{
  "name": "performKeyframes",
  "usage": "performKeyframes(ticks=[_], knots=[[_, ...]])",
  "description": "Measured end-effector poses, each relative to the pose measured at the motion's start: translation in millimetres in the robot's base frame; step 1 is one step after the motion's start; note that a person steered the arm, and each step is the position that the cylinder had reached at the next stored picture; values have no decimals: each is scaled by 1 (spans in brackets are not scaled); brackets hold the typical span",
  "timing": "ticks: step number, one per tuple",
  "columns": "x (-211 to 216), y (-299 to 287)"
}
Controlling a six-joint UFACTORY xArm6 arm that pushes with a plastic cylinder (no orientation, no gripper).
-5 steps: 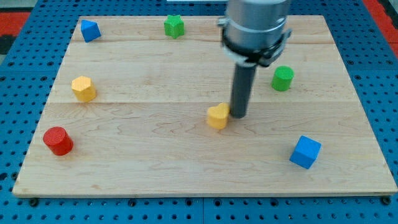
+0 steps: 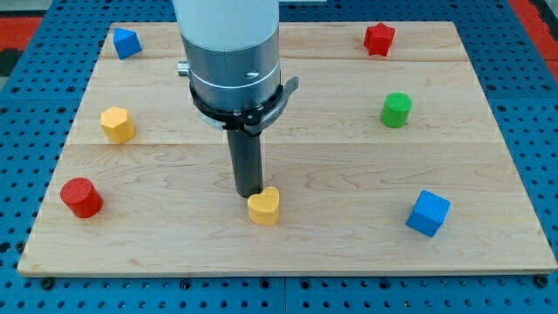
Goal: Move the yellow heart parallel to the left of the blue cube
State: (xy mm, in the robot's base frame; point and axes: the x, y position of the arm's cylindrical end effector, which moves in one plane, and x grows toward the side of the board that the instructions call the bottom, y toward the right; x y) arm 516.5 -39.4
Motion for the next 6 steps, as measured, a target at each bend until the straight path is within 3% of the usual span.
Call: performKeyframes(ticks=[1,2,3,4,5,6], knots=[[-5,33],[35,54],[43,6],[26,2],[-19,-27],[1,-41]])
